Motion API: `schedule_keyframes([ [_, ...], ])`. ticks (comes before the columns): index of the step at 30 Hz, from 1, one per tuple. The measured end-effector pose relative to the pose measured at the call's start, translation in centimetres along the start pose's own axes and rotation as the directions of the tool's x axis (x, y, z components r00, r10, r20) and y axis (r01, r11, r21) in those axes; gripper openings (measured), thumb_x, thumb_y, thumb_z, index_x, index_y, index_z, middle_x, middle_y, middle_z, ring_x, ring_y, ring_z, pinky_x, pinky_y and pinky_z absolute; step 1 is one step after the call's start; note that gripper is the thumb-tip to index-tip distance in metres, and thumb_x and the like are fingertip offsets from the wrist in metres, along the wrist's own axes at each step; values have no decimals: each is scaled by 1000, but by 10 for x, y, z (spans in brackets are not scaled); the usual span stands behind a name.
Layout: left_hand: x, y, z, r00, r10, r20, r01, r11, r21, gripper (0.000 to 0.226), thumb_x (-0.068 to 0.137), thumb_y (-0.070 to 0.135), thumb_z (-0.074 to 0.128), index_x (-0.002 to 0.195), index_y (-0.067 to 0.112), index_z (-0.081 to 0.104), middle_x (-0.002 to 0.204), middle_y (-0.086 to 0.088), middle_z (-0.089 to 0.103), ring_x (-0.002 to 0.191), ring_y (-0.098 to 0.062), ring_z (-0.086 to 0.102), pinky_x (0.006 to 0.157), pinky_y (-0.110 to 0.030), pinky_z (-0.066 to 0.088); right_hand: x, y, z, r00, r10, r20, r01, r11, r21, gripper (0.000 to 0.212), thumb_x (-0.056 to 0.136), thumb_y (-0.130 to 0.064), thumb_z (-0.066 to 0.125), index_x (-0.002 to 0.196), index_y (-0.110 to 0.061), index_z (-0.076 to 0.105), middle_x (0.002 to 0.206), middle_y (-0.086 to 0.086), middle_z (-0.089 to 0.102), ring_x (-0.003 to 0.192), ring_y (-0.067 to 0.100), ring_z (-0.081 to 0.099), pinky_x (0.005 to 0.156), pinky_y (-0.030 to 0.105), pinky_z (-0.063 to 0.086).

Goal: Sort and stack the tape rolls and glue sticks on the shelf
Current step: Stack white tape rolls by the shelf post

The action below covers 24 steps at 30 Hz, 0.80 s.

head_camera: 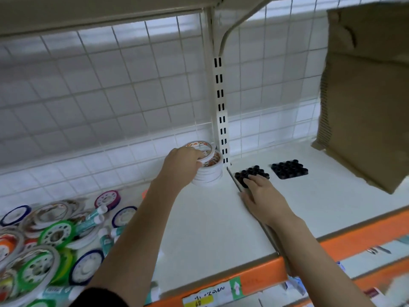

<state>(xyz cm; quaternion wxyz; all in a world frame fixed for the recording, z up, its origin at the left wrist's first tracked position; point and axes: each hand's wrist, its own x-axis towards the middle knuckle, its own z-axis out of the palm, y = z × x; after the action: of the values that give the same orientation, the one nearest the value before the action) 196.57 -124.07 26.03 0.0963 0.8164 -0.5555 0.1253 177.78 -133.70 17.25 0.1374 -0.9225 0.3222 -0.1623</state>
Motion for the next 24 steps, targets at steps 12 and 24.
schedule_keyframes([
  [12, 17, 16, 18, 994, -26, 103, 29, 999, -26, 23, 91, 24, 52, 107, 15, 67, 105, -7, 66, 98, -26, 58, 80, -30, 41, 1, 1, 2, 1000, 18, 14, -18, 1000, 24, 50, 100, -33, 35, 147, -16, 27, 154, -1, 22, 144, 14, 9, 112, 20, 10],
  [24, 7, 11, 20, 984, 11, 178, -3, 999, -47, 31, 98, 31, 43, 116, 14, 62, 116, -8, 62, 108, -26, 52, 86, -34, 41, 3, 4, 5, 1000, 10, 21, -10, 1000, -9, 51, 100, -33, 35, 147, -15, 26, 155, 2, 22, 144, 17, 9, 113, 22, 8],
])
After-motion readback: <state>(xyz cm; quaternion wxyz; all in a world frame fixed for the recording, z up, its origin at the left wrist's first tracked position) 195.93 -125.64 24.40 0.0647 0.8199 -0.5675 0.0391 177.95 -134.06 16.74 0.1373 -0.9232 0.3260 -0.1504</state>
